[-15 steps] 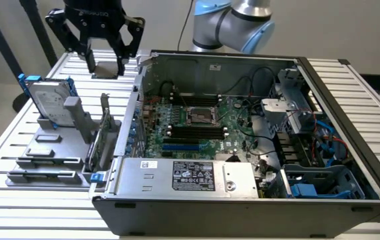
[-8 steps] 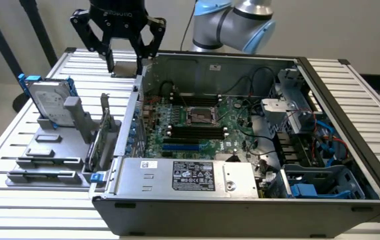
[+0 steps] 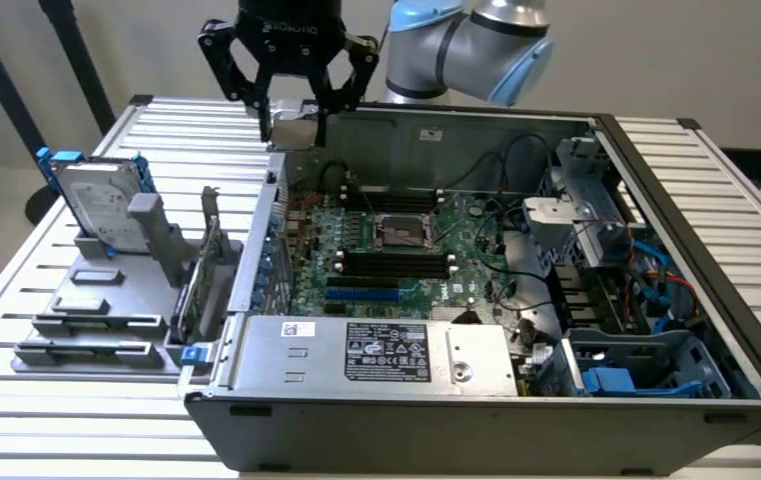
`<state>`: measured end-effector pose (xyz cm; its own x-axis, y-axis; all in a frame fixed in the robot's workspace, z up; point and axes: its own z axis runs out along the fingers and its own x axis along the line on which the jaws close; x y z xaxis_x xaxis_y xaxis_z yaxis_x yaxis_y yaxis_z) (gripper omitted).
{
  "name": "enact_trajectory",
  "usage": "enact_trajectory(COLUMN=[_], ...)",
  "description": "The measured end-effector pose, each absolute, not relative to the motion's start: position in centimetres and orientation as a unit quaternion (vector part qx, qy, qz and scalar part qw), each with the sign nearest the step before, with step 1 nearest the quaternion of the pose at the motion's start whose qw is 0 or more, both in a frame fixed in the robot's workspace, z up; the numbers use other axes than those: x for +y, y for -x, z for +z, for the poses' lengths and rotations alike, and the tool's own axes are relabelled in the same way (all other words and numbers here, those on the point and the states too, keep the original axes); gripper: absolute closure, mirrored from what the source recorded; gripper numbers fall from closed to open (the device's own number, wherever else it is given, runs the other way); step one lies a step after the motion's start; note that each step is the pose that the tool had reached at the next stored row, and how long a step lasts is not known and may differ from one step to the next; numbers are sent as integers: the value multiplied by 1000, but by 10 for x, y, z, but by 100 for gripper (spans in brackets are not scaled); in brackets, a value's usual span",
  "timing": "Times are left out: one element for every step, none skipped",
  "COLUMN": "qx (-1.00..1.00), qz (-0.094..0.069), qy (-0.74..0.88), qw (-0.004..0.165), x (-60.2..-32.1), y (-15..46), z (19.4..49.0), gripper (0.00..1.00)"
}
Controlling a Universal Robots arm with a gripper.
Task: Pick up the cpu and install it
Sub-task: 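Pick up the cpu and move it towards the insertion slot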
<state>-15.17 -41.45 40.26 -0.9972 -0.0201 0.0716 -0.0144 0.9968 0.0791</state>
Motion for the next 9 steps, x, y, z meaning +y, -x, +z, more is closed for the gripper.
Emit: enact_trajectory(qx=[-999, -999, -999, -999, -999, -999, -999, -999, -999], qz=[-39, -39, -39, -39, -39, -39, -39, -39, -39], qy=[-9, -9, -9, -9, -9, -9, -9, -9, -9], qw=[36, 36, 36, 36, 36, 36, 36, 36, 36], x=[-413, -411, -409, -407, -406, -404, -402, -400, -398], y=[147, 142, 138, 133, 129, 124, 119, 115, 111], z=[402, 401, 401, 400, 400, 399, 398, 397, 396], gripper=[45, 45, 45, 45, 45, 45, 45, 45, 45])
